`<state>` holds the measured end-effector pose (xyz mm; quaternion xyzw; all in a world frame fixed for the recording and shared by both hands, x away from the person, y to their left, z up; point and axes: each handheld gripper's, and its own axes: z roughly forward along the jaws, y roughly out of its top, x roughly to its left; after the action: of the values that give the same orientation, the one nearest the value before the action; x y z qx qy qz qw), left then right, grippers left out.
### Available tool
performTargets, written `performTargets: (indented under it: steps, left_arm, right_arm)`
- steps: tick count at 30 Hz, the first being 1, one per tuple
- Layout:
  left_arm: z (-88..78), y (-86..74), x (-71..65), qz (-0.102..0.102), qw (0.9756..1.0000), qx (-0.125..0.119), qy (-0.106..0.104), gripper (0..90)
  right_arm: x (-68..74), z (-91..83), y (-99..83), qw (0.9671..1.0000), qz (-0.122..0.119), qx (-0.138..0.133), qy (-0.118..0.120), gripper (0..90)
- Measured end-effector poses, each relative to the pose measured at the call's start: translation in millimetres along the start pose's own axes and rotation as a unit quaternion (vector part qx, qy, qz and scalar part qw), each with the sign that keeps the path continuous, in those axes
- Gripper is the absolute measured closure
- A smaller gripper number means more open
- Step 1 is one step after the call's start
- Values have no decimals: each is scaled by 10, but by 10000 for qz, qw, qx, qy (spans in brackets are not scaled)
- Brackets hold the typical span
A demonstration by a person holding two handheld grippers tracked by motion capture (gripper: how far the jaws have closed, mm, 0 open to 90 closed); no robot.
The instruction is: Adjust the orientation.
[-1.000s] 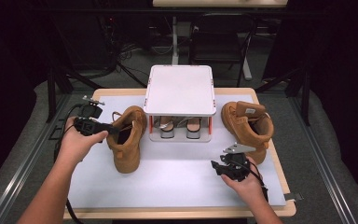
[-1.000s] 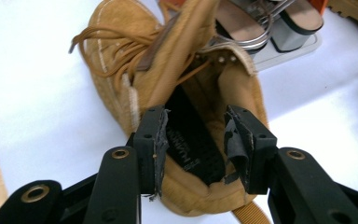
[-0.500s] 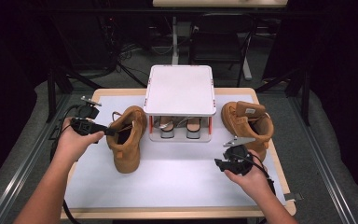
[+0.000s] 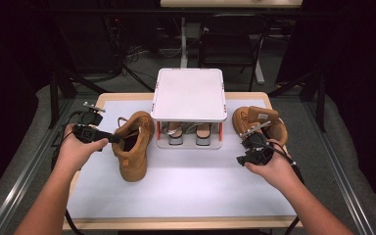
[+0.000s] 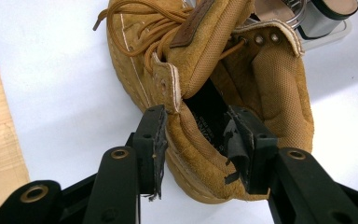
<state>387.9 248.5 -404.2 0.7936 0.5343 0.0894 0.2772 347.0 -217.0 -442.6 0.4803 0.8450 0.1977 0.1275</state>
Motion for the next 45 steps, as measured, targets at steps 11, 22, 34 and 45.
performTargets:
  steps: [11,22,34,45]
  left_arm:
    - [-19,32,-23,25,10000,-17,4,573]
    - [-35,52,-49,49,10000,-25,7,568]
    - [-13,35,-20,41,10000,18,11,567]
    - [2,36,-28,41,10000,26,7,567]
  right_arm:
    - [-145,-99,205,9933,-165,1139,-56,598]
    - [-293,-299,411,9894,-82,1436,-179,594]
    - [-524,-336,537,9890,345,1422,-198,584]
    - [-605,-307,546,9866,319,1523,-487,580]
